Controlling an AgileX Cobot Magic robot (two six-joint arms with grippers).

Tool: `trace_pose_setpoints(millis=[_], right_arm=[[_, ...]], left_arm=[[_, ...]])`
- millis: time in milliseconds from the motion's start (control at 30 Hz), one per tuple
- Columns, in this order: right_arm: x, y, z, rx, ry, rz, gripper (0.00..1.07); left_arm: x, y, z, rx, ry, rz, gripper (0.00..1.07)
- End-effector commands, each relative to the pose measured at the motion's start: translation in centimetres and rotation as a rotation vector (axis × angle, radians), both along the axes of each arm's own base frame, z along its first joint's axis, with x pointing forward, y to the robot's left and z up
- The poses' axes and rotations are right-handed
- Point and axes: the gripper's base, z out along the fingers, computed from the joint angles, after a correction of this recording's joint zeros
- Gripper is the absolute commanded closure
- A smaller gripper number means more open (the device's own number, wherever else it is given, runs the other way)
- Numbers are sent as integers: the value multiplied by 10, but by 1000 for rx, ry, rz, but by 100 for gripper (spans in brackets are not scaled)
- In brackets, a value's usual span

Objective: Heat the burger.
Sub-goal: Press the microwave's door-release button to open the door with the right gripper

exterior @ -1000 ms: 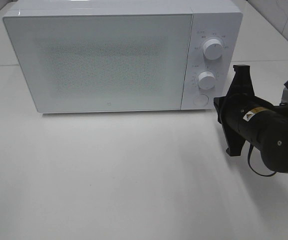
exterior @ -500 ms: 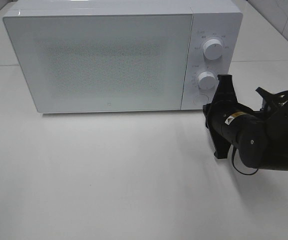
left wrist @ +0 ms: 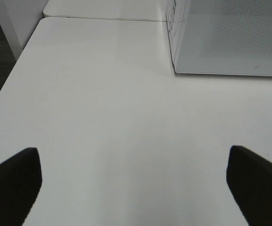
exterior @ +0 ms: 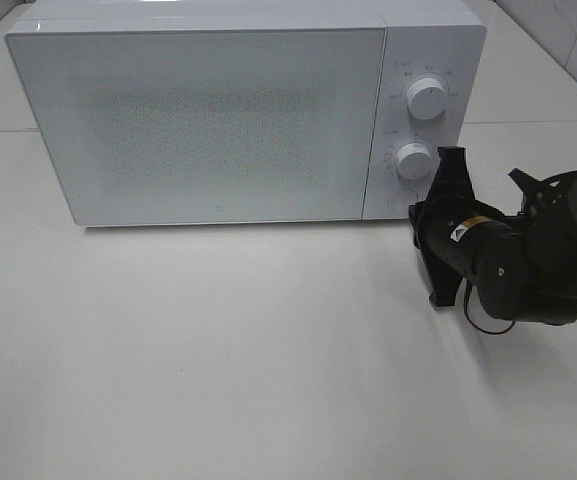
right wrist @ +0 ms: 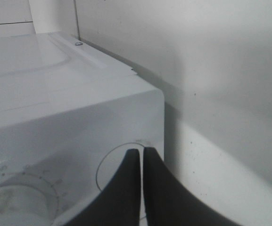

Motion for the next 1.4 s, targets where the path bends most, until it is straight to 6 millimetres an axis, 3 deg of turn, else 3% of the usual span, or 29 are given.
trace_pose_setpoints(millis=[33,533,1400], right_arm=[[5,-6,2,0,-13,-10,107],[16,5,10,14,-62,56,107],[22,-2,6,-10,-104,7,107]], left_arm=[[-1,0,0,-2,-25,4,6],[-1,0,0,-2,-25,4,6],[-1,0,0,-2,-25,4,6]])
